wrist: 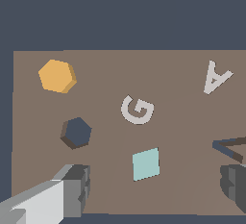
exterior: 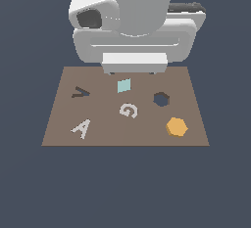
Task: Insert a designated object into the corresponding slot on a board.
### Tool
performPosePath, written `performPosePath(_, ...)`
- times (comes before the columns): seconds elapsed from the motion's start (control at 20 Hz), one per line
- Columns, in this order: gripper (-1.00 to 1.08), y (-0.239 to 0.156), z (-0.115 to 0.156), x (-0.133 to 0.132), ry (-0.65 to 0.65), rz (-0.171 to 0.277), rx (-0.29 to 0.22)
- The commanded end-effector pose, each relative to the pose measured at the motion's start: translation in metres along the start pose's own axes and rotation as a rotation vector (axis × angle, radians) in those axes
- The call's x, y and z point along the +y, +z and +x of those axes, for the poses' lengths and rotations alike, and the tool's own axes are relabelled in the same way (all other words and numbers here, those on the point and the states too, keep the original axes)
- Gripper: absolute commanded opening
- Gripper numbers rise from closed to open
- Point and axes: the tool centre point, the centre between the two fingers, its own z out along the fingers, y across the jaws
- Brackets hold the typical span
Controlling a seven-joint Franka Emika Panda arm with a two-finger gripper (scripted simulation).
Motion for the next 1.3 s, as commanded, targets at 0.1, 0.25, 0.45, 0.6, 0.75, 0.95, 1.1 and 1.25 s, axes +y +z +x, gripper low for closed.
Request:
performPosePath(0.1,1.00,0.000,0.000,0.000,0.002,0.000,0.000)
performPosePath(0.25,1.00,0.002,0.000,-0.003,0.012,0.000,0.000)
performPosePath(0.45,1.00,0.007,0.002,-0.009,0.039,-0.001,-0.001)
performPosePath(0.6,1.00,0.012,0.003,-0.016,0.070,-0.002,-0.001)
performPosePath(0.75,1.00,0.020,0.005,-0.024,0.110,-0.003,-0.002)
performPosePath(0.95,1.00,0.032,0.010,-0.039,0.179,-0.005,-0.003)
performPosePath(1.1,1.00,0.043,0.016,-0.052,0.242,-0.007,-0.004)
performPosePath(1.25,1.00,0.056,0.023,-0.067,0.314,-0.009,-0.005)
